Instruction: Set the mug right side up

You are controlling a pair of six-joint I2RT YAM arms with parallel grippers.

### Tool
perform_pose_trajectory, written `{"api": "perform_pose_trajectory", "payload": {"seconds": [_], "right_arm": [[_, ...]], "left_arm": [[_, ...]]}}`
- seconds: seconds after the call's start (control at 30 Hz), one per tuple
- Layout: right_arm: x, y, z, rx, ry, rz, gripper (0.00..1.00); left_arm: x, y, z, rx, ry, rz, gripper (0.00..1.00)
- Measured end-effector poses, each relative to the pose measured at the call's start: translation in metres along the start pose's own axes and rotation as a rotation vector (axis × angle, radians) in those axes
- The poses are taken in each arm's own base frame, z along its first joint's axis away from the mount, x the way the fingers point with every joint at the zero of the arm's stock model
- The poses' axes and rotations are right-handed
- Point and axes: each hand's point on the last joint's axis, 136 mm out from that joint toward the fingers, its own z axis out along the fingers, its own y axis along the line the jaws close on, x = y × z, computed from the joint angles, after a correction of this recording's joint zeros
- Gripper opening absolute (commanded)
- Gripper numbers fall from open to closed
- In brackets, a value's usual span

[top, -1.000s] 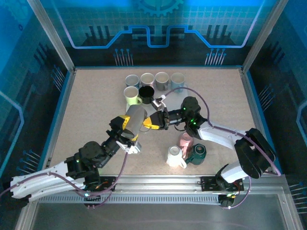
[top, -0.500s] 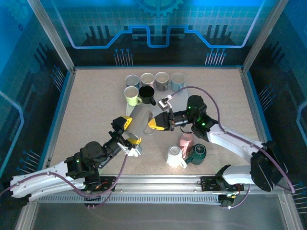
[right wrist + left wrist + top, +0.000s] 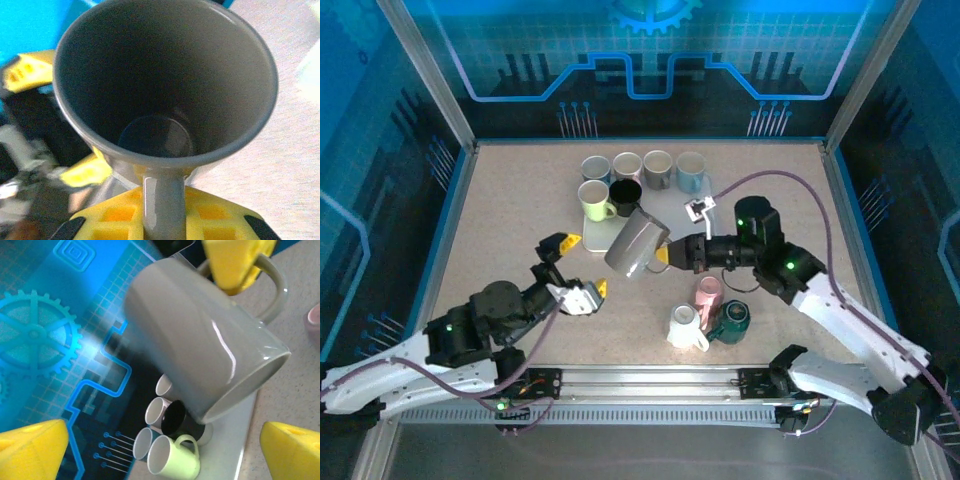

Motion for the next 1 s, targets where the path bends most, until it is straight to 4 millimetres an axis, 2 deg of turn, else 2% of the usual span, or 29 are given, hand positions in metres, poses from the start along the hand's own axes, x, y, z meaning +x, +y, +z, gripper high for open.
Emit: {"api": "perform_pose_trajectory", "payload": {"seconds": [0.07,0.2,0.37,0.53,0.77,1.0], "right_arm": [[-0.001,-0.011,-0.01,0.098,-0.04,-0.083,0.0],[-0.003,-0.034,-0.024,0.289,-0.081,-0.267,0.0],[0.001,-0.064,-0.025,0.468,-0.055,-0.488,0.0],[0.008,-0.104,-0.023,0.632,-0.014,-0.651,0.0],[-0.009,-0.153,-0.005,0.789,0.02,-0.74,0.0],[-0.024,-0.214,0.026,0.858,0.079,-0.705,0.0]], "left_arm": [[-0.002,0.004,-0.003,0.021,0.024,-0.087,0.99],[0.004,-0.003,-0.002,0.079,0.113,-0.28,0.99],[0.017,-0.018,-0.006,0.129,0.221,-0.528,0.99],[0.028,-0.027,-0.015,0.137,0.29,-0.74,0.99],[0.052,-0.038,-0.035,0.13,0.313,-0.917,0.99],[0.068,-0.063,-0.04,0.189,0.343,-0.956,0.99]]}}
